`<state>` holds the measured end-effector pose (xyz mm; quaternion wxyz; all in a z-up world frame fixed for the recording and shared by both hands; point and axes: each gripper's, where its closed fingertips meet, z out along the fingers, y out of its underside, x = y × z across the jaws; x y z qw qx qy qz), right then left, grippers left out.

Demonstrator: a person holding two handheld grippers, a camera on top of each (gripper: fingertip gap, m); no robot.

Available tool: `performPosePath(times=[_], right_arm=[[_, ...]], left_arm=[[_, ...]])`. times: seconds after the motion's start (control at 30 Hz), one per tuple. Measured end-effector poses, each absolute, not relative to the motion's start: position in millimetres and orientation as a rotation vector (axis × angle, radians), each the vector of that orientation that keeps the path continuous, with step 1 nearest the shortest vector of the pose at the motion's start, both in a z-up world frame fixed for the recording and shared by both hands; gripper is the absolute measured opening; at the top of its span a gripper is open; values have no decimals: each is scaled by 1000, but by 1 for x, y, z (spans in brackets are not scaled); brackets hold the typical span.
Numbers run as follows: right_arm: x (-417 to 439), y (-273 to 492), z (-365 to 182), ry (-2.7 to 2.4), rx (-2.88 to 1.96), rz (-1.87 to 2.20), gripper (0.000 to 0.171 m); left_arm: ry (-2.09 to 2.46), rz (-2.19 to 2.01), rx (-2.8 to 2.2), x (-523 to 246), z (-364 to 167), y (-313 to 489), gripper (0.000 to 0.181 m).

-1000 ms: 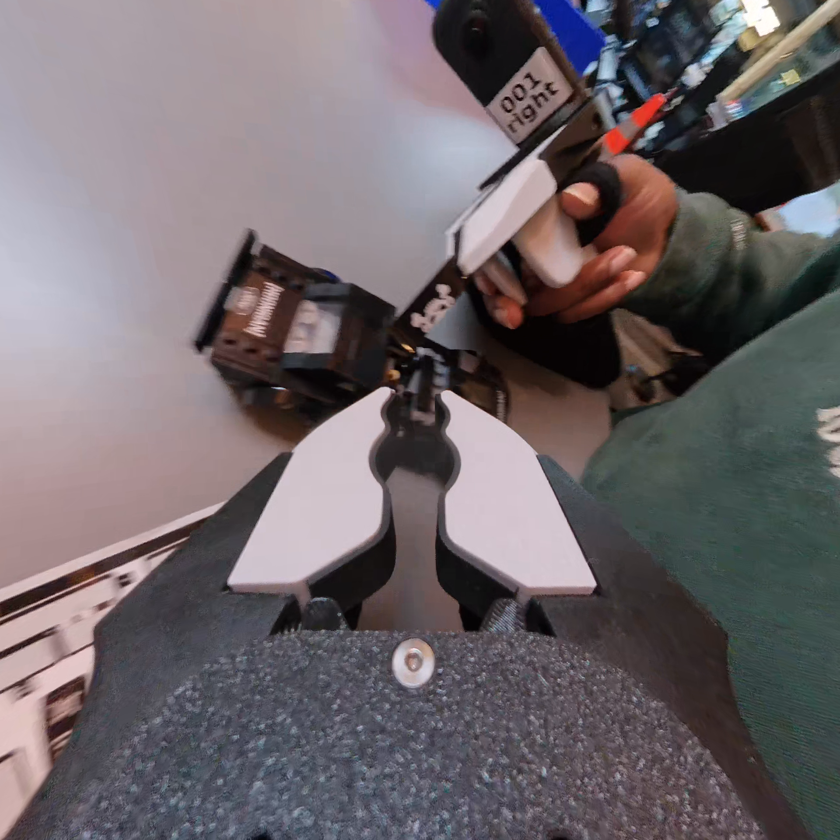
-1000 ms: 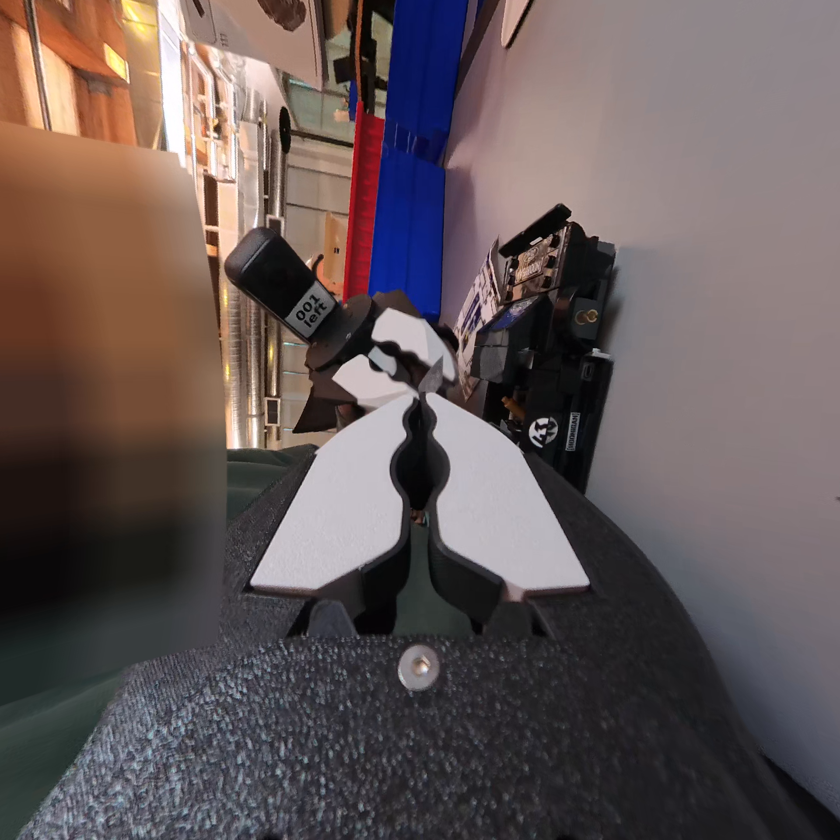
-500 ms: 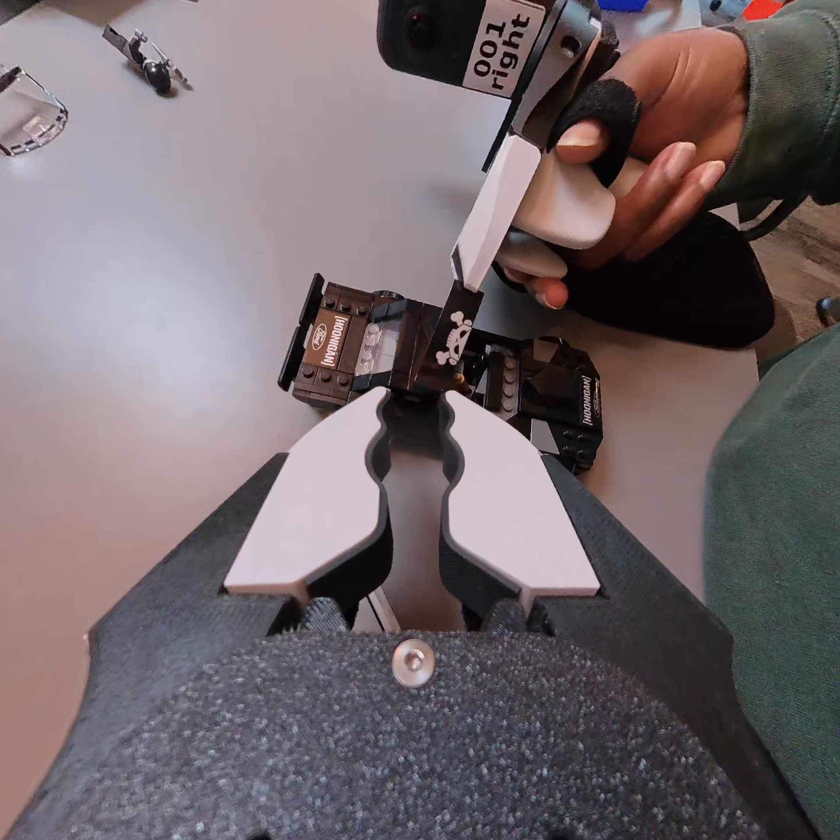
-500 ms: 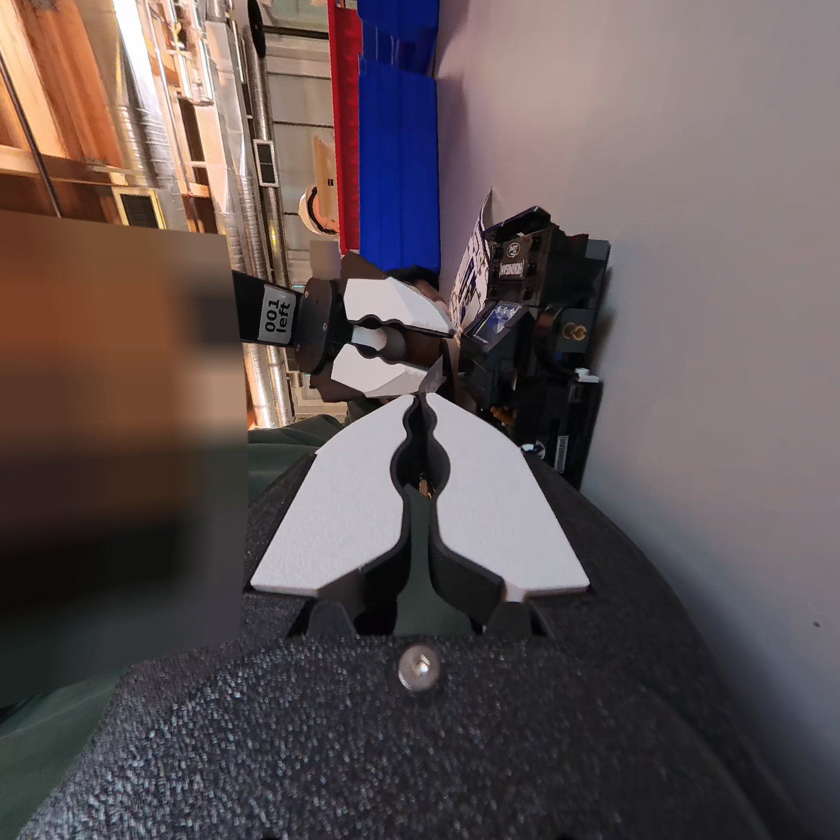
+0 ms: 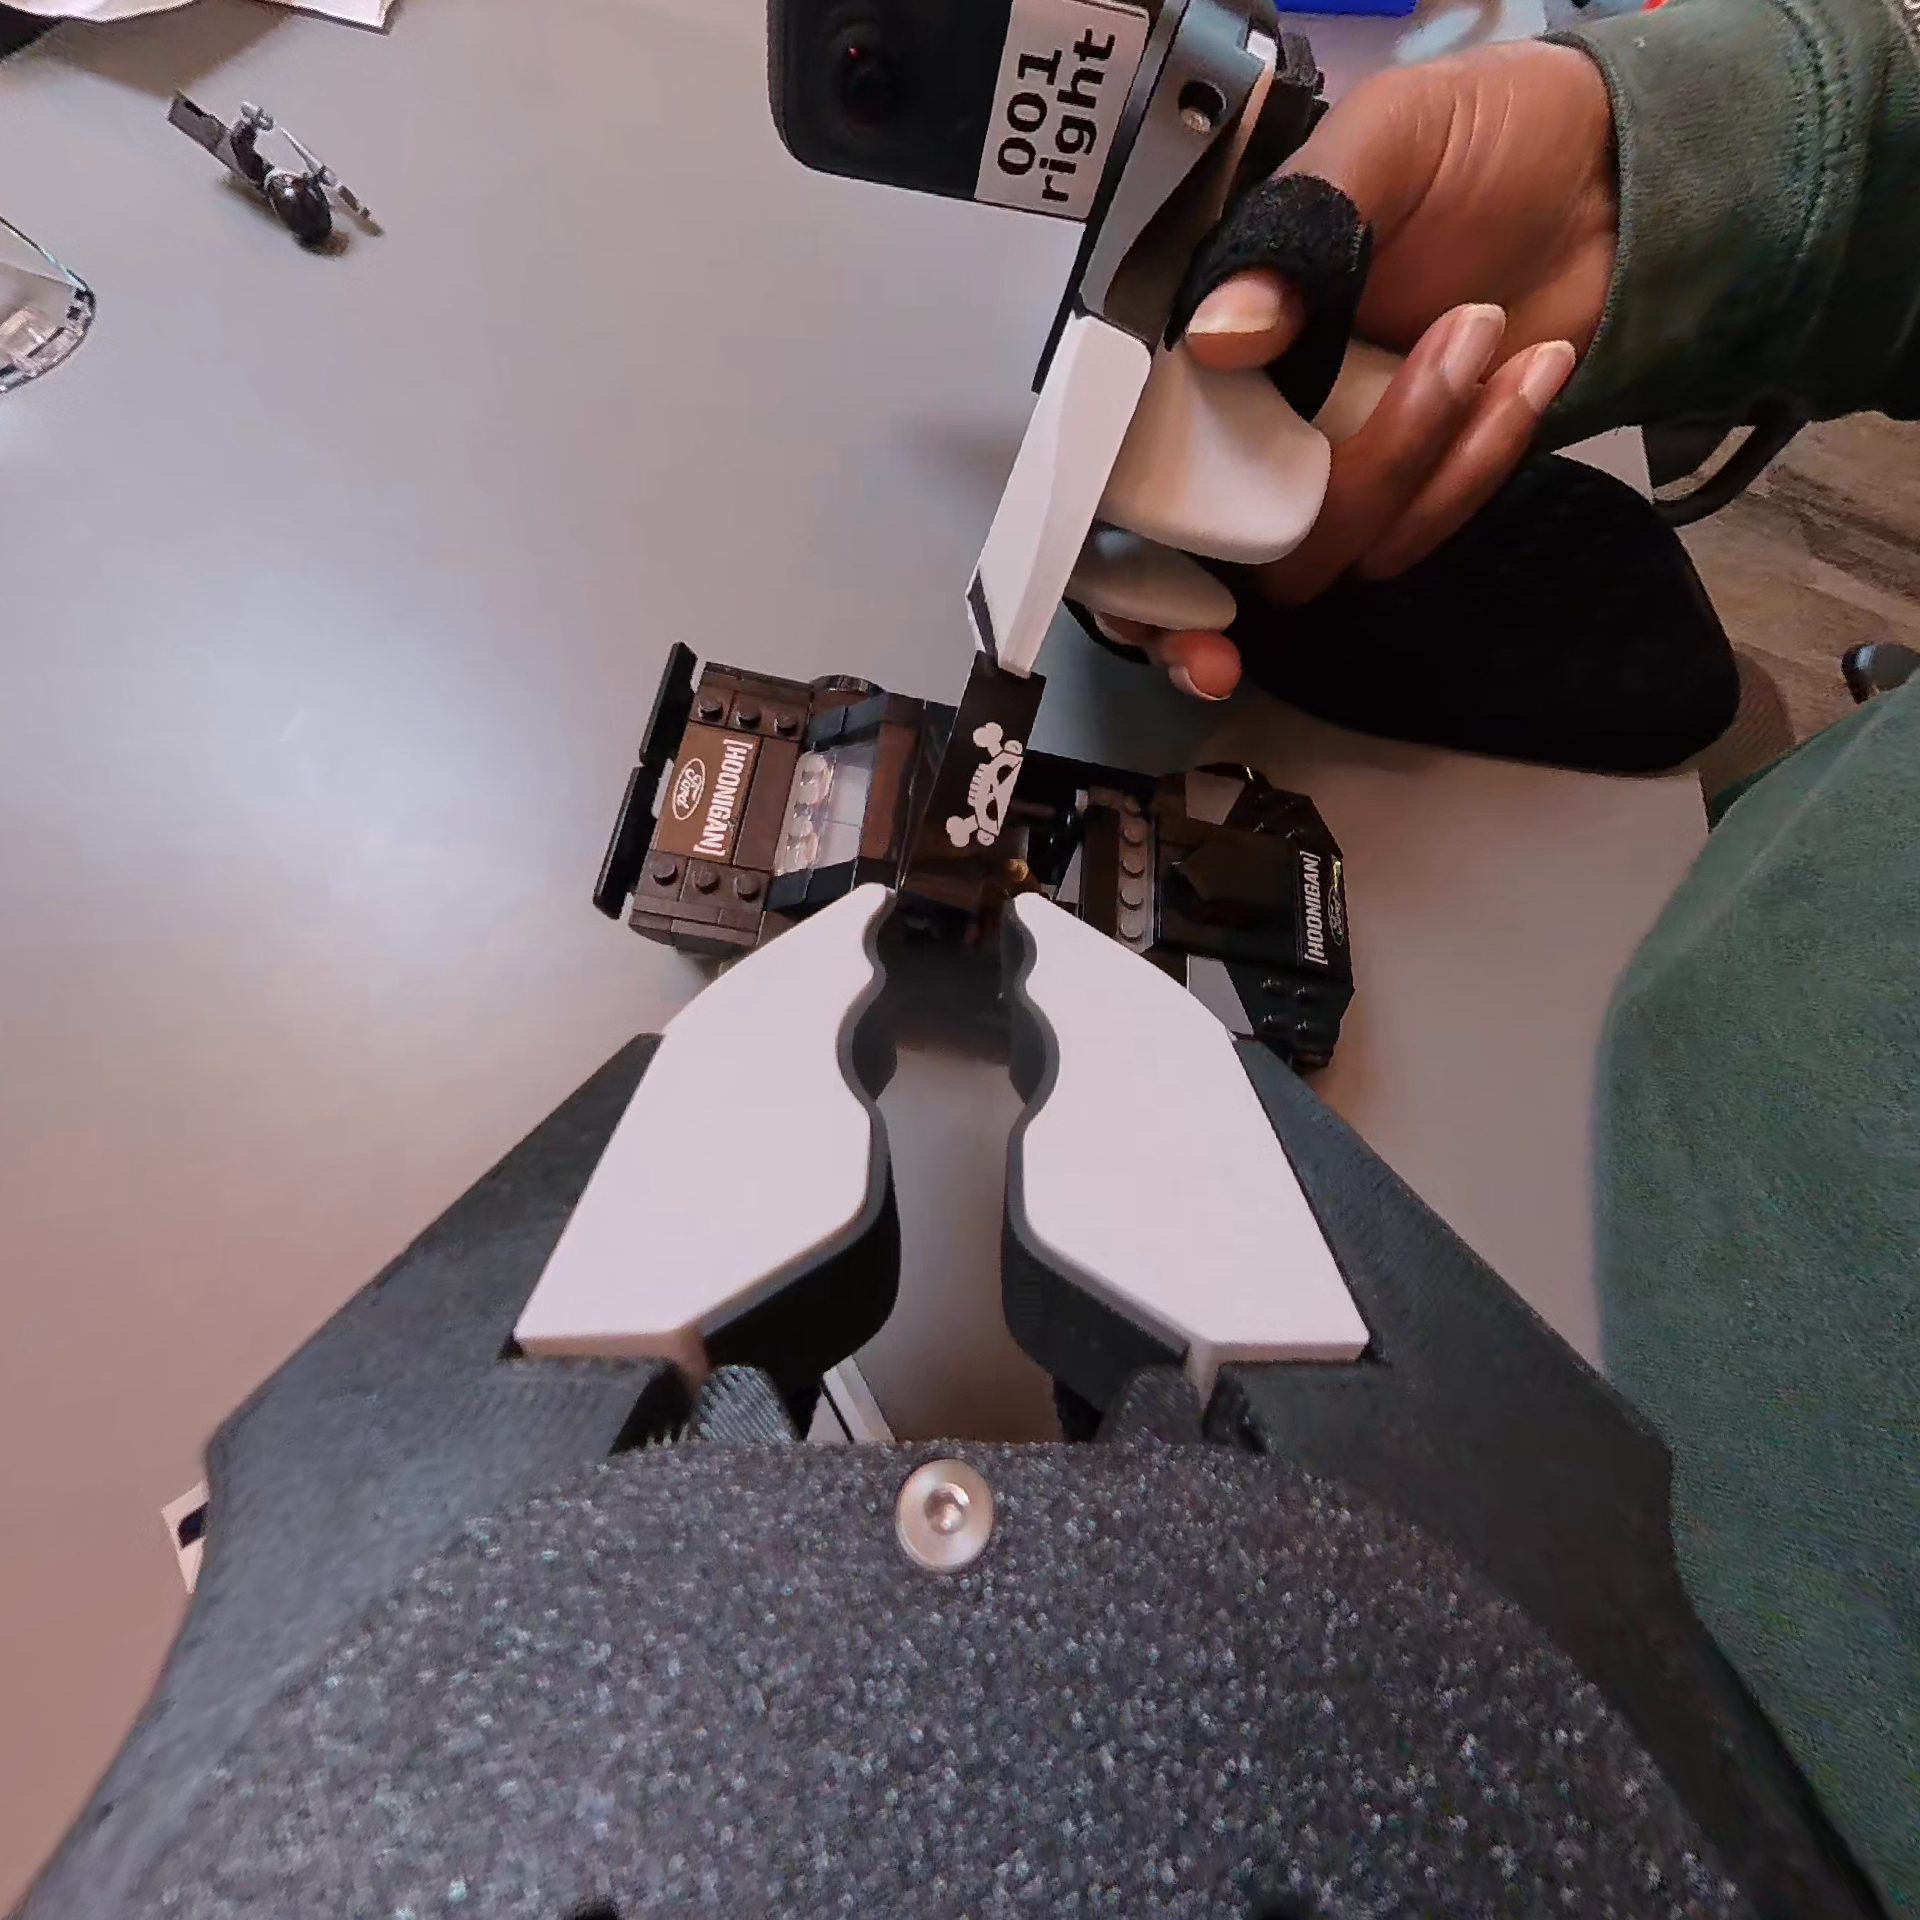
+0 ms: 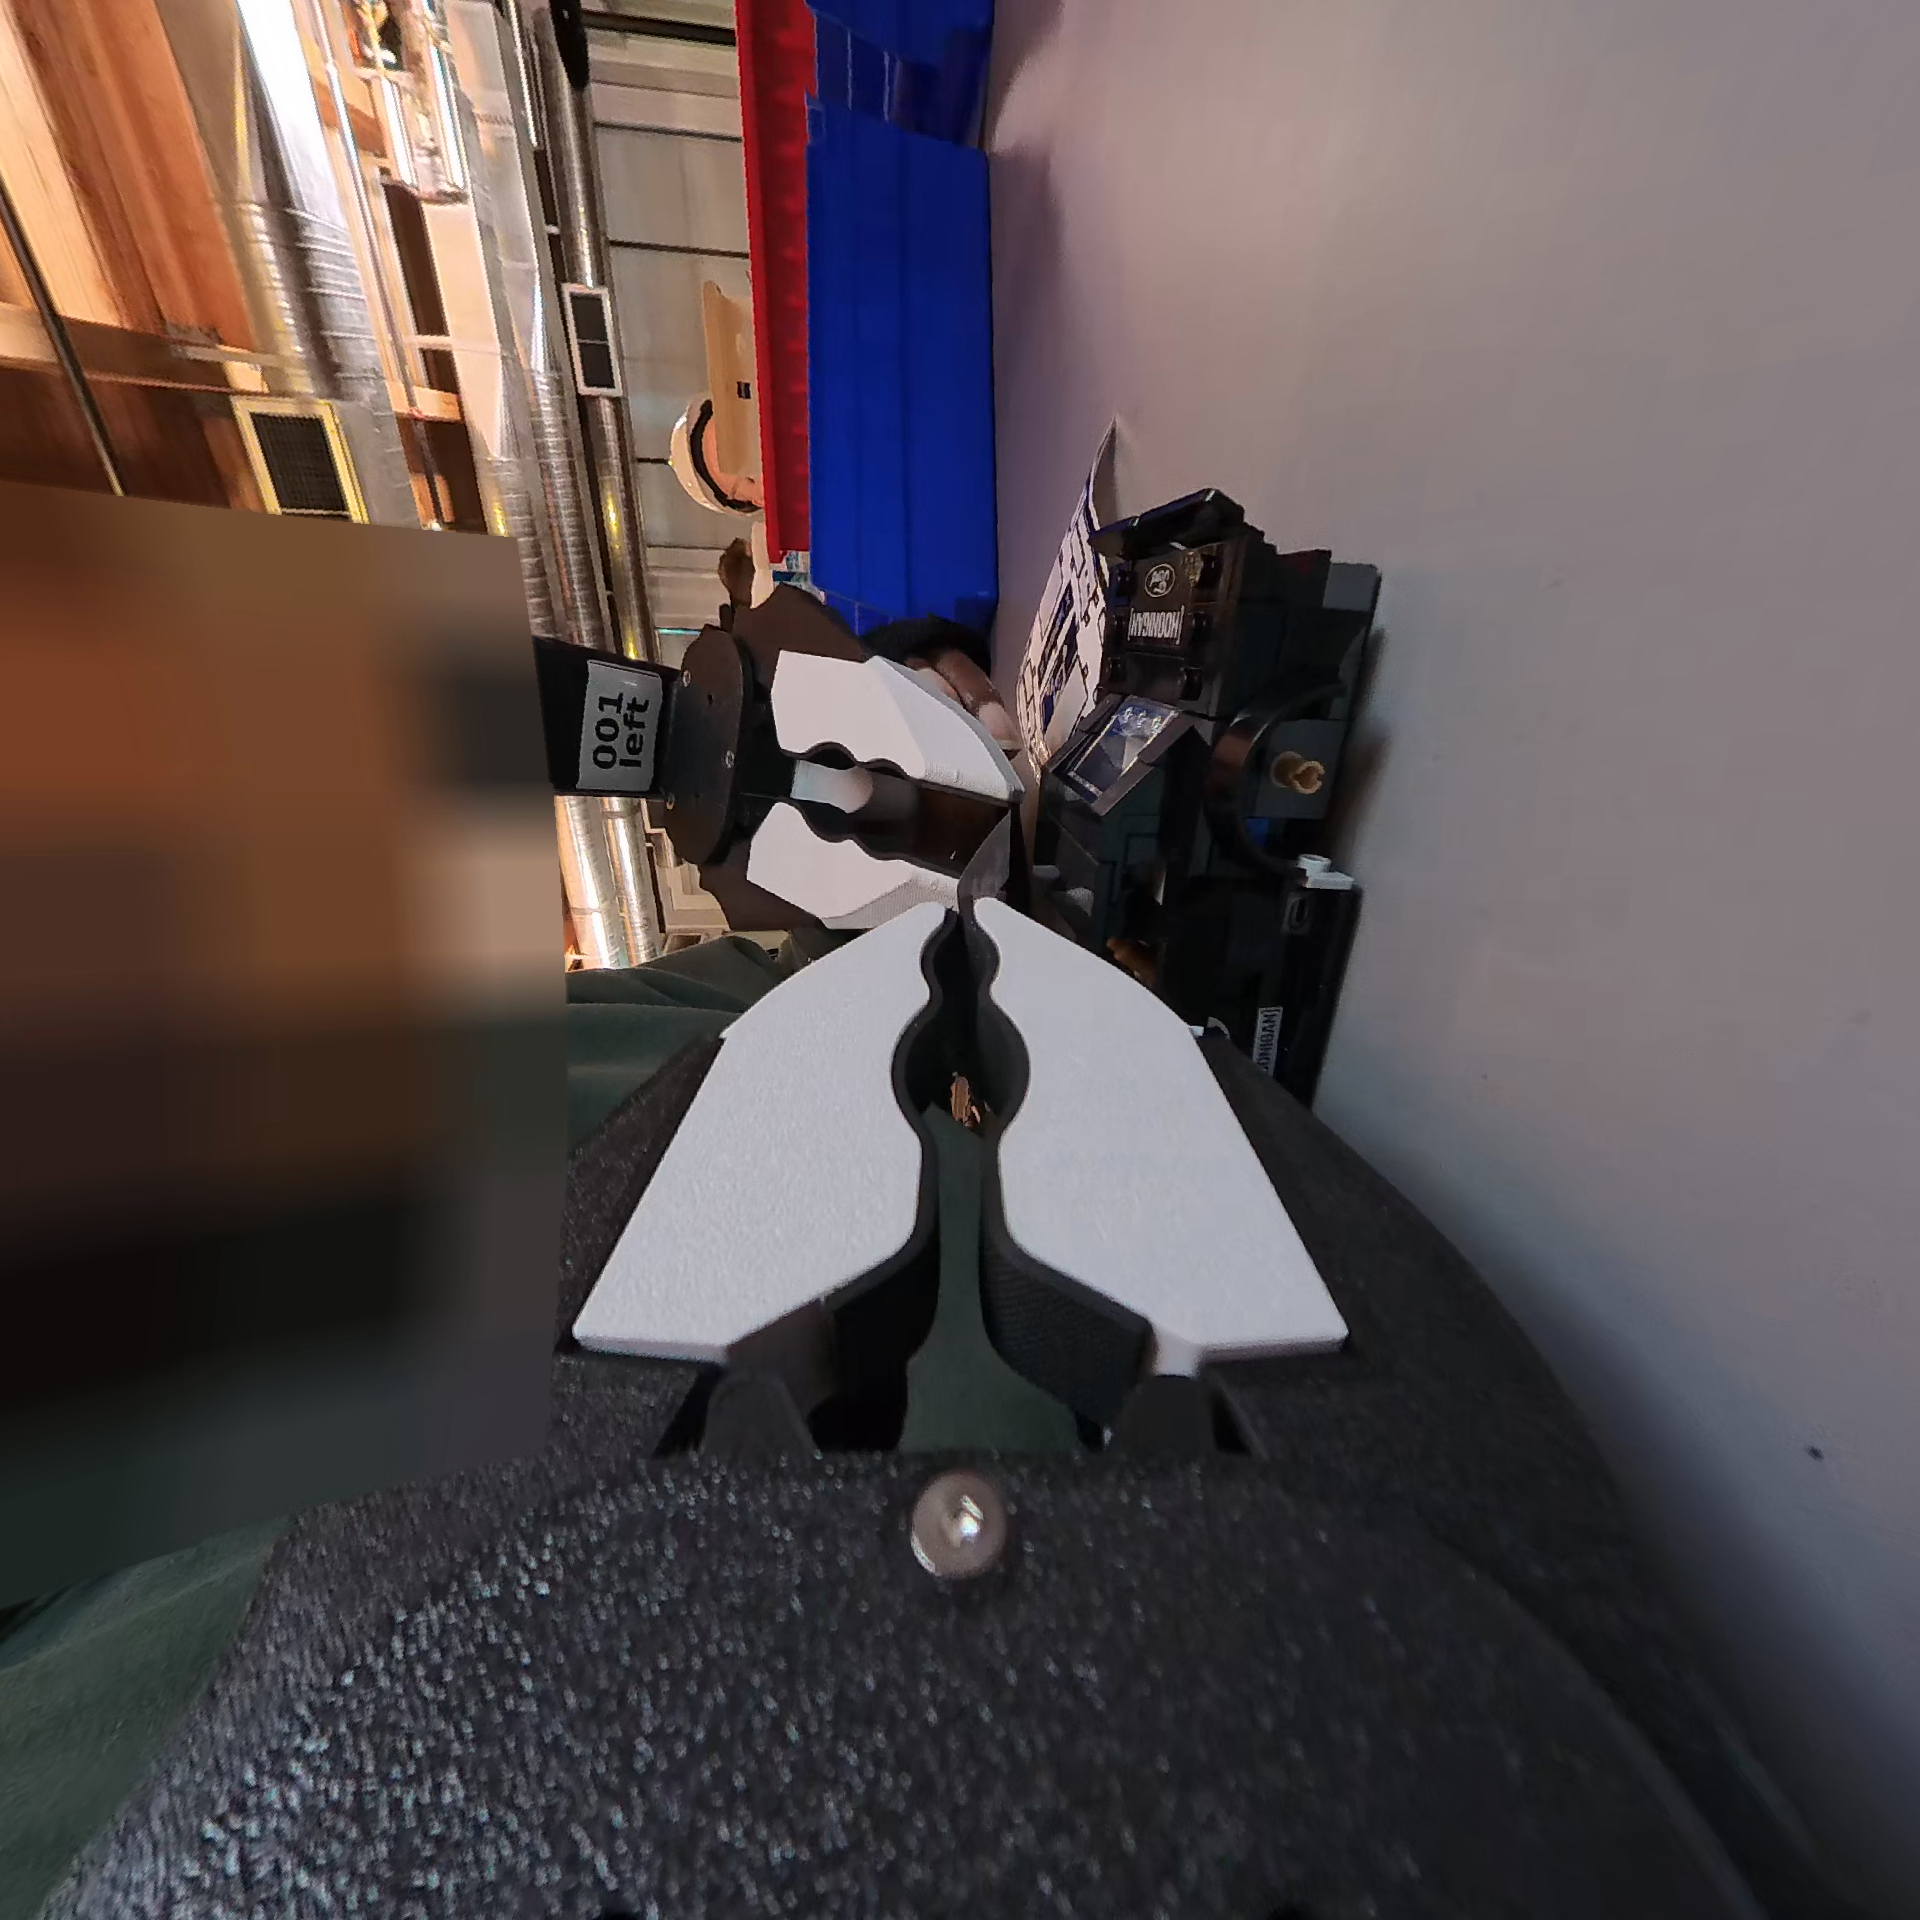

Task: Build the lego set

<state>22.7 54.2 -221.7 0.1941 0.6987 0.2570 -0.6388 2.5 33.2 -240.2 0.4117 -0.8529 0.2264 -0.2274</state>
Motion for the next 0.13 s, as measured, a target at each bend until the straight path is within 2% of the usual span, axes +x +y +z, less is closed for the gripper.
performPosePath(times=[0.13], right_arm=[[23, 54, -222, 730, 1950, -1791, 0]], left_arm=[[601, -531, -2139, 3, -240, 34, 17]])
